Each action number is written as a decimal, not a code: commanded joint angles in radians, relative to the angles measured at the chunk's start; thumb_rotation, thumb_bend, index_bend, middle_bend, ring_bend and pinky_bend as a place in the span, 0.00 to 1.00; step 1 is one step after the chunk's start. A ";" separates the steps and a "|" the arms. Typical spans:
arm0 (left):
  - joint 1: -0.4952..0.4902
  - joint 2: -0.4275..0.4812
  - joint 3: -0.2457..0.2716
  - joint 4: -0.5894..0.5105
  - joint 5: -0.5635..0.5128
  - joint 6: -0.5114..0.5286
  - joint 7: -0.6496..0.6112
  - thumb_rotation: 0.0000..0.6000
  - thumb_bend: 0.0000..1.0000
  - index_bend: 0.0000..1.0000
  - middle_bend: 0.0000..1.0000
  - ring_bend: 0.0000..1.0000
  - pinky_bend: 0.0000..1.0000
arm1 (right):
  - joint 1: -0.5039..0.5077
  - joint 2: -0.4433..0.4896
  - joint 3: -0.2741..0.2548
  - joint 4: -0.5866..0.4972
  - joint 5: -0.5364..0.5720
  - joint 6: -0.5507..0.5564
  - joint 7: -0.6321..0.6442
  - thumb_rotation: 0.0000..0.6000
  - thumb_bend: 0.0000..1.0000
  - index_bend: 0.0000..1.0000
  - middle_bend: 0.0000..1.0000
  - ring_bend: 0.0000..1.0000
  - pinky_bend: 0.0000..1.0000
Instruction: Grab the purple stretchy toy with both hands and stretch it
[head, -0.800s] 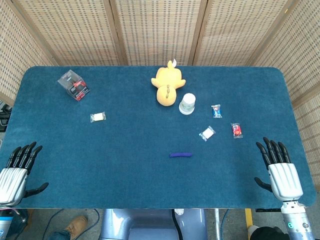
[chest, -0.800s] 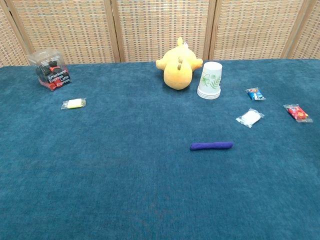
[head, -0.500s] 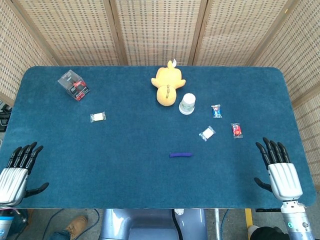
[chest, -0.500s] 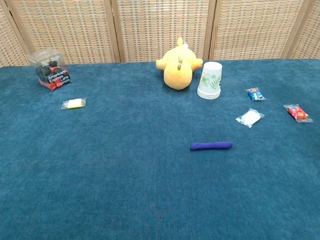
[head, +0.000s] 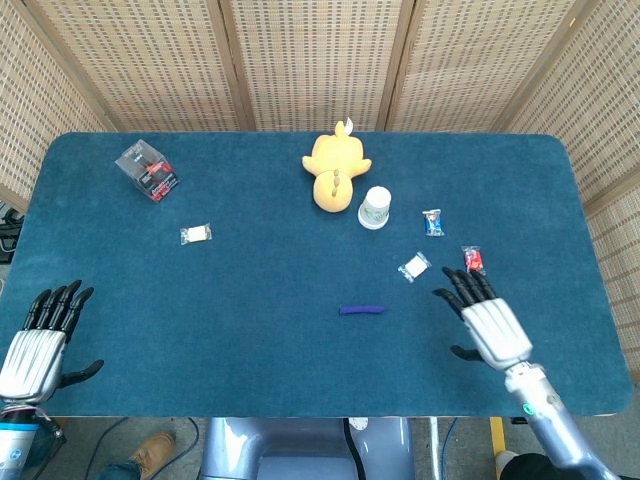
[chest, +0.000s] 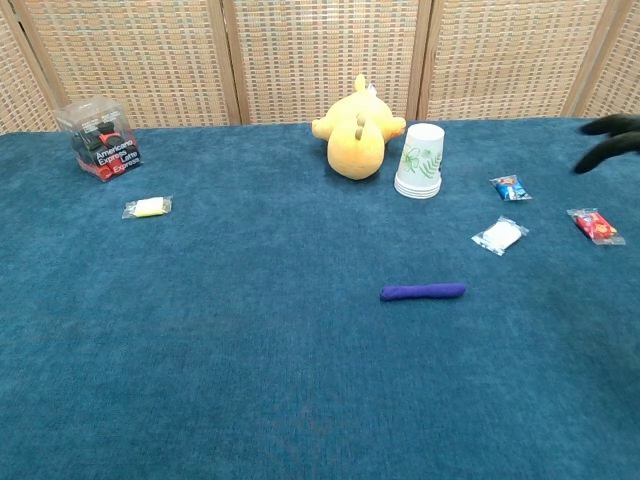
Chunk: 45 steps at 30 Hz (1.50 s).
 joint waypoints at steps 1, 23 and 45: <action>-0.003 -0.026 -0.015 0.017 -0.013 0.009 0.026 1.00 0.00 0.00 0.00 0.00 0.00 | 0.134 -0.069 0.074 0.006 0.128 -0.177 0.058 1.00 0.03 0.30 0.00 0.00 0.00; -0.036 -0.038 -0.034 0.032 -0.093 -0.055 0.015 1.00 0.00 0.00 0.00 0.00 0.00 | 0.367 -0.456 0.119 0.288 0.579 -0.262 -0.205 1.00 0.38 0.47 0.00 0.00 0.00; -0.044 -0.036 -0.024 0.029 -0.100 -0.064 0.013 1.00 0.00 0.00 0.00 0.00 0.00 | 0.389 -0.529 0.075 0.379 0.632 -0.250 -0.220 1.00 0.49 0.50 0.00 0.00 0.00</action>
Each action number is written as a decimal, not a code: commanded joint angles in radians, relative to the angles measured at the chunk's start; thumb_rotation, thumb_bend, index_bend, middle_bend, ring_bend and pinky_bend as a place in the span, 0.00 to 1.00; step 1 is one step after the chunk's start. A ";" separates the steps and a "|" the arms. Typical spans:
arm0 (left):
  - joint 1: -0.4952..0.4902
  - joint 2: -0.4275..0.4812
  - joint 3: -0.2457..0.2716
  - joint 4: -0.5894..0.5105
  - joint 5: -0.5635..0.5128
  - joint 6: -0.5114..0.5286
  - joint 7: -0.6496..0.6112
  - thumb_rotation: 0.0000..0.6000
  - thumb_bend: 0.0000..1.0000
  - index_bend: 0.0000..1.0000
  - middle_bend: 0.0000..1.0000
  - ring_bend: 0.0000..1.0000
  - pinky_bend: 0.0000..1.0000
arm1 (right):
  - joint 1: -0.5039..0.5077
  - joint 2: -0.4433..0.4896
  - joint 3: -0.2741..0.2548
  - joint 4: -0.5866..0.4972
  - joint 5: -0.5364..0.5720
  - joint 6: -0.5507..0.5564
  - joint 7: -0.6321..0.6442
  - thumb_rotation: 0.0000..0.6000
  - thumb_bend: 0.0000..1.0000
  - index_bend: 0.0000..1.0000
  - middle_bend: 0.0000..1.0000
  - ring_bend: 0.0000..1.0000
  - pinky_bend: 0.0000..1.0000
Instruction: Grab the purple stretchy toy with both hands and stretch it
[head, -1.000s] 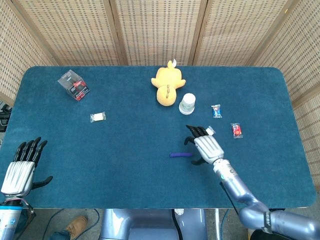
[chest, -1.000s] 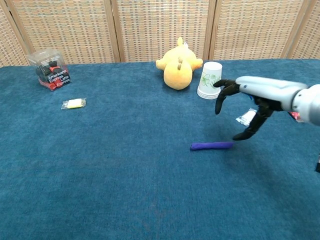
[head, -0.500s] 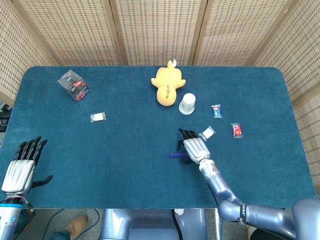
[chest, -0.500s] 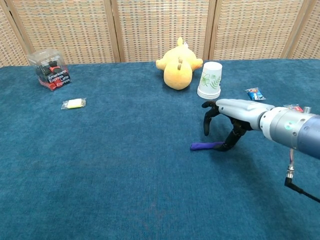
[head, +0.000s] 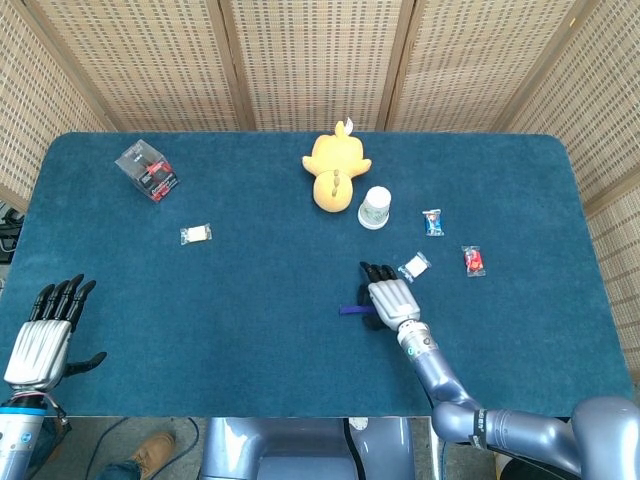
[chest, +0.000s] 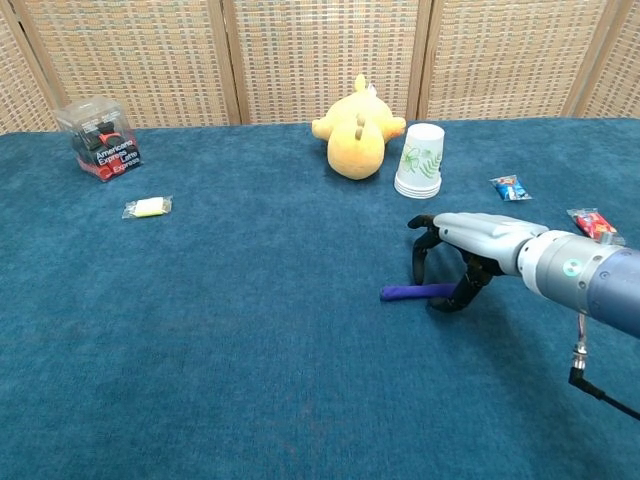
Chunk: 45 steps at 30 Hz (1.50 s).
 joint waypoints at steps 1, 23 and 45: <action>-0.001 -0.001 0.001 0.000 -0.001 -0.001 0.002 1.00 0.00 0.00 0.00 0.00 0.00 | 0.000 0.000 -0.001 0.007 0.001 -0.003 0.007 1.00 0.49 0.50 0.00 0.00 0.00; -0.005 -0.005 0.004 0.004 -0.010 -0.004 0.007 1.00 0.00 0.00 0.00 0.00 0.00 | -0.007 0.007 0.005 0.018 -0.010 -0.024 0.086 1.00 0.55 0.57 0.00 0.00 0.00; -0.202 0.046 -0.085 0.049 0.009 -0.215 -0.107 1.00 0.00 0.00 0.00 0.00 0.00 | 0.160 0.075 0.246 -0.205 0.390 -0.086 0.152 1.00 0.57 0.59 0.02 0.00 0.00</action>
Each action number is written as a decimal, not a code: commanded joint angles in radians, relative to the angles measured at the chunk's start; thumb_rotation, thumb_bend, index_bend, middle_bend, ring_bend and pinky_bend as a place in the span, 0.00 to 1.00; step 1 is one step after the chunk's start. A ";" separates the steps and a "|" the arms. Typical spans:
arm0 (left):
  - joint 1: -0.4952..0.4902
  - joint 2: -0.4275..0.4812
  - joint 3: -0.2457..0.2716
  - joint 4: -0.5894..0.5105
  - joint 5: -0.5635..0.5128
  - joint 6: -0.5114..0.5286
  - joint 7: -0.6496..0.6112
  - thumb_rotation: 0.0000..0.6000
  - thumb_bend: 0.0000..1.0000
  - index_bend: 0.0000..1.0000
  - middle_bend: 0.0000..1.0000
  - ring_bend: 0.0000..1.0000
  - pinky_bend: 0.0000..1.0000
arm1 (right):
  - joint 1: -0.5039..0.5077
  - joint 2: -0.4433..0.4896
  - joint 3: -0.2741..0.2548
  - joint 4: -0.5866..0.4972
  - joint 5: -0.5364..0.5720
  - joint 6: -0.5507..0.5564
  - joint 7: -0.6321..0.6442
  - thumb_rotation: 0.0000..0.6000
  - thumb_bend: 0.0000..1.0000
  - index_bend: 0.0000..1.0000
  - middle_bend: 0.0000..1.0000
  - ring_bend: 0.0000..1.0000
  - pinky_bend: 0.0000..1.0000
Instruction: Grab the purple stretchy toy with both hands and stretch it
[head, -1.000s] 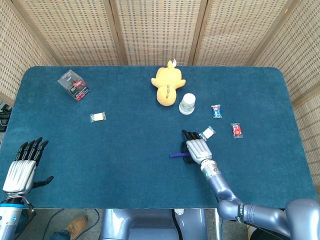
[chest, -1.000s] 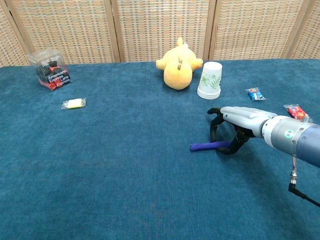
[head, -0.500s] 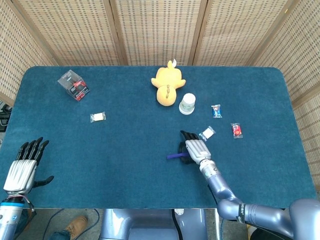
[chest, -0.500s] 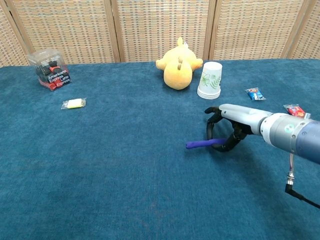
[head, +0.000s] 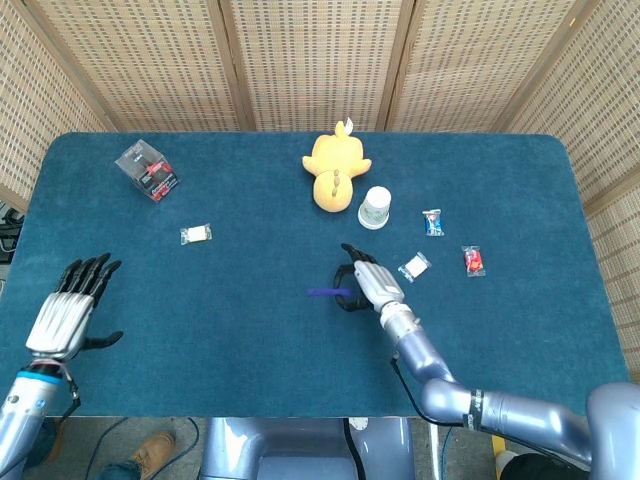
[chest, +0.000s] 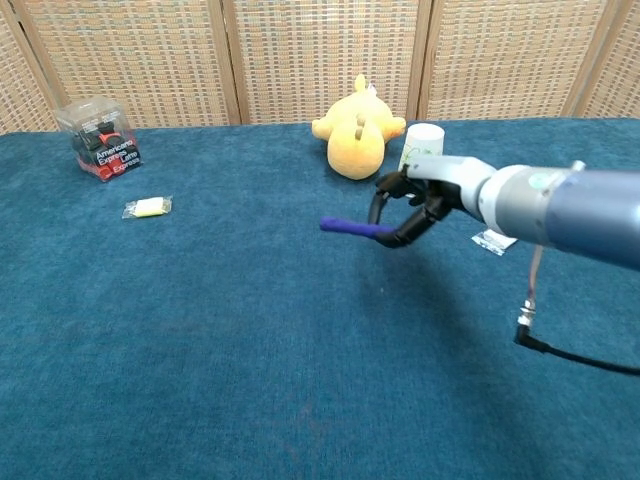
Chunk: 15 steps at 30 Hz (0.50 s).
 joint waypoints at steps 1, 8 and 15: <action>-0.075 0.018 -0.033 0.012 0.043 -0.056 -0.053 1.00 0.00 0.00 0.00 0.00 0.00 | 0.086 0.006 0.067 -0.041 0.149 -0.002 -0.011 1.00 0.57 0.60 0.02 0.00 0.00; -0.197 -0.047 -0.076 0.096 0.181 -0.062 -0.114 1.00 0.00 0.13 0.00 0.00 0.00 | 0.169 -0.018 0.114 -0.034 0.301 0.013 0.000 1.00 0.57 0.60 0.02 0.00 0.00; -0.349 -0.169 -0.122 0.180 0.213 -0.145 -0.069 1.00 0.00 0.26 0.00 0.00 0.00 | 0.234 -0.054 0.131 0.021 0.391 -0.013 0.022 1.00 0.57 0.60 0.02 0.00 0.00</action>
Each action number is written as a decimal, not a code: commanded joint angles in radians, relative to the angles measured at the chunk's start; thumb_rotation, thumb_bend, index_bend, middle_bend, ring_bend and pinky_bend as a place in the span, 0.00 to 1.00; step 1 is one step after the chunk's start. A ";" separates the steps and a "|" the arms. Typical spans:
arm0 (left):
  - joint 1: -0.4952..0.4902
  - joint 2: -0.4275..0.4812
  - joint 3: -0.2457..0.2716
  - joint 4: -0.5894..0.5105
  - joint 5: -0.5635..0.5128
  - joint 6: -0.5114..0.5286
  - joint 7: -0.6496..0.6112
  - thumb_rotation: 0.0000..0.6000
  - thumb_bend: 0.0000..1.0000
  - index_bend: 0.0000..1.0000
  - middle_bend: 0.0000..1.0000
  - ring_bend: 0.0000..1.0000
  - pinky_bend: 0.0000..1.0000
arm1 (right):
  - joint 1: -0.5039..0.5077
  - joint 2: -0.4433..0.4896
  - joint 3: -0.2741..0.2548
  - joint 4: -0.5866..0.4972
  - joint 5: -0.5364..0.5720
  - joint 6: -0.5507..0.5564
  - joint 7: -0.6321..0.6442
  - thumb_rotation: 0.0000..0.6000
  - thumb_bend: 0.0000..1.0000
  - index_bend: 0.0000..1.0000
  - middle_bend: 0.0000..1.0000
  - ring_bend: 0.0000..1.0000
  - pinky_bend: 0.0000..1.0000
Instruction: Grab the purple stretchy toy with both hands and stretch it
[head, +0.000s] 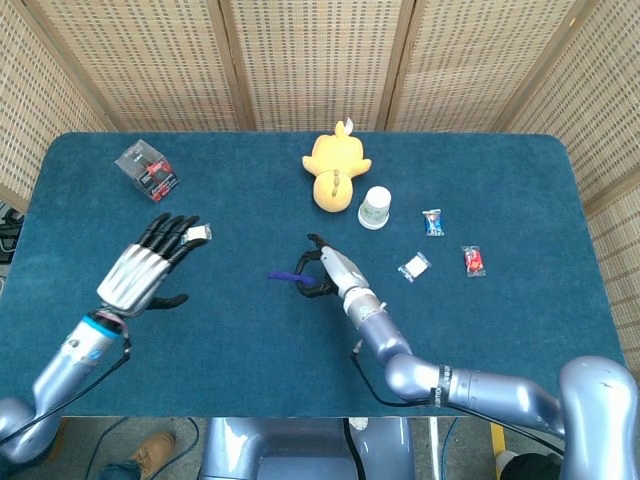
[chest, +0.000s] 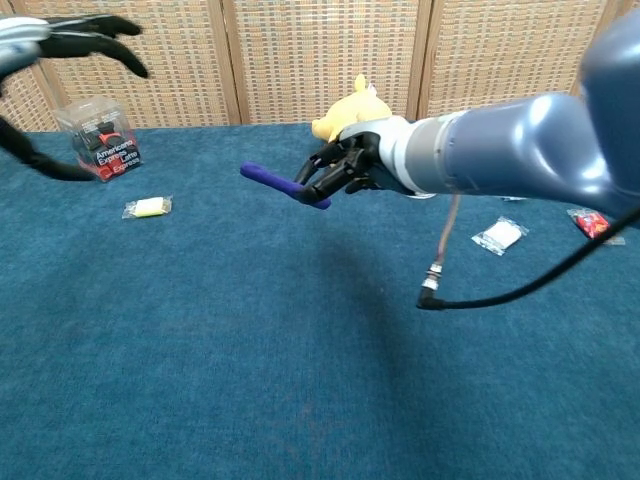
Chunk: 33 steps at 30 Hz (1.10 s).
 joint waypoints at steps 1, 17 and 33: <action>-0.072 -0.075 -0.028 0.057 0.011 -0.043 0.025 1.00 0.00 0.27 0.00 0.00 0.00 | 0.026 -0.014 0.002 0.023 0.024 -0.014 0.010 1.00 0.57 0.60 0.02 0.00 0.00; -0.197 -0.273 -0.015 0.175 -0.054 -0.105 0.090 1.00 0.08 0.44 0.00 0.00 0.00 | 0.048 0.003 -0.037 0.035 0.023 -0.037 0.059 1.00 0.58 0.60 0.02 0.00 0.00; -0.224 -0.335 -0.001 0.217 -0.112 -0.103 0.102 1.00 0.20 0.48 0.00 0.00 0.00 | 0.055 0.012 -0.070 0.024 0.005 -0.036 0.088 1.00 0.59 0.60 0.03 0.00 0.00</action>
